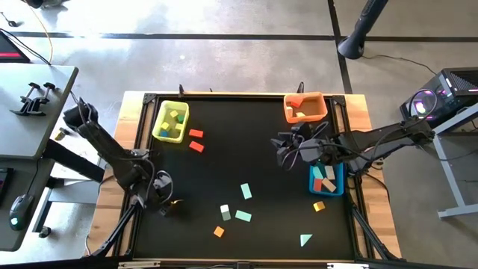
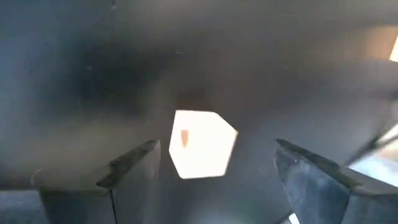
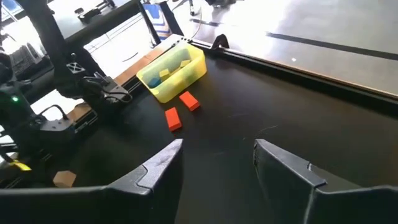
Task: Sort blocks by size
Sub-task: Put the pink square block into the yellow bin
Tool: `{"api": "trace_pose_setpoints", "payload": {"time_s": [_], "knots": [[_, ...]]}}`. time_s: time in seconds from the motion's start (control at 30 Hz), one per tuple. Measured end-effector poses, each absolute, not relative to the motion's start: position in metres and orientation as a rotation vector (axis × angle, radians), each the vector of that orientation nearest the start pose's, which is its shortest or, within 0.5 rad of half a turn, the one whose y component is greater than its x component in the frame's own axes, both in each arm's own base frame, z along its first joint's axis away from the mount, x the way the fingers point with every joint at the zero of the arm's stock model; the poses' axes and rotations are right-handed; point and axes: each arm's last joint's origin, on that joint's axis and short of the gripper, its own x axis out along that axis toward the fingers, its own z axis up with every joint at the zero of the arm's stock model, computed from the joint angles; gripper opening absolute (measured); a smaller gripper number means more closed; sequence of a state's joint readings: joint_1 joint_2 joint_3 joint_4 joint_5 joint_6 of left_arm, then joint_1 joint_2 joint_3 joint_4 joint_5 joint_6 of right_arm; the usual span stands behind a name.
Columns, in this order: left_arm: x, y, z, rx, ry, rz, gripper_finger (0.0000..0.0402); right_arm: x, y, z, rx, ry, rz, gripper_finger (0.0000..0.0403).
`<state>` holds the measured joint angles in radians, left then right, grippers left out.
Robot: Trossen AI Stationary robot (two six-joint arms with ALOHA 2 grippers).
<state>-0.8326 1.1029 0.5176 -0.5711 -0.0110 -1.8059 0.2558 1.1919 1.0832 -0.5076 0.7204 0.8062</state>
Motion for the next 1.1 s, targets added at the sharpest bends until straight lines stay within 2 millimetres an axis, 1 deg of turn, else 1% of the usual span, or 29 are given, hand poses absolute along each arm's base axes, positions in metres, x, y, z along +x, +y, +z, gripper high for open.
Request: {"api": "trace_pose_setpoints", "payload": {"time_s": [0.07,0.23,0.33,0.43,0.57,0.7,0.77,0.87,0.9,1.0,1.1], "knots": [[0.121,-0.133,0.16,-1.034,1.327,0.432,0.0301,0.242,0.044,0.33,0.481,0.331,-0.633,0.0188],[0.123,-0.139,0.143,-0.923,1.436,0.437,0.0299,0.242,0.044,0.33,0.482,0.331,-0.632,0.0188],[0.126,-0.142,0.139,-0.888,1.463,0.438,0.0298,0.242,0.044,0.33,0.483,0.332,-0.63,0.0188],[0.129,-0.146,0.141,-0.841,1.474,0.447,0.0288,0.242,0.044,0.33,0.487,0.331,-0.631,0.0188],[0.132,-0.146,0.145,-0.762,1.462,0.455,0.025,0.242,0.044,0.33,0.486,0.326,-0.635,0.0188],[0.136,-0.144,0.148,-0.792,1.439,0.485,0.0183,0.242,0.044,0.33,0.485,0.324,-0.638,0.0188],[0.141,-0.144,0.153,-0.832,1.403,0.509,0.0145,0.242,0.044,0.33,0.486,0.323,-0.638,0.0188],[0.152,-0.144,0.167,-0.86,1.322,0.514,0.0096,0.242,0.043,0.33,0.505,0.316,-0.645,0.0188],[0.154,-0.142,0.172,-0.852,1.302,0.526,0.0091,0.242,0.043,0.33,0.508,0.314,-0.645,0.0188],[0.163,-0.133,0.191,-0.803,1.255,0.562,0.0091,0.242,0.043,0.33,0.509,0.314,-0.646,0.0188],[0.168,-0.114,0.211,-0.69,1.257,0.654,0.0091,0.242,0.043,0.33,0.509,0.314,-0.647,0.0188]]}}
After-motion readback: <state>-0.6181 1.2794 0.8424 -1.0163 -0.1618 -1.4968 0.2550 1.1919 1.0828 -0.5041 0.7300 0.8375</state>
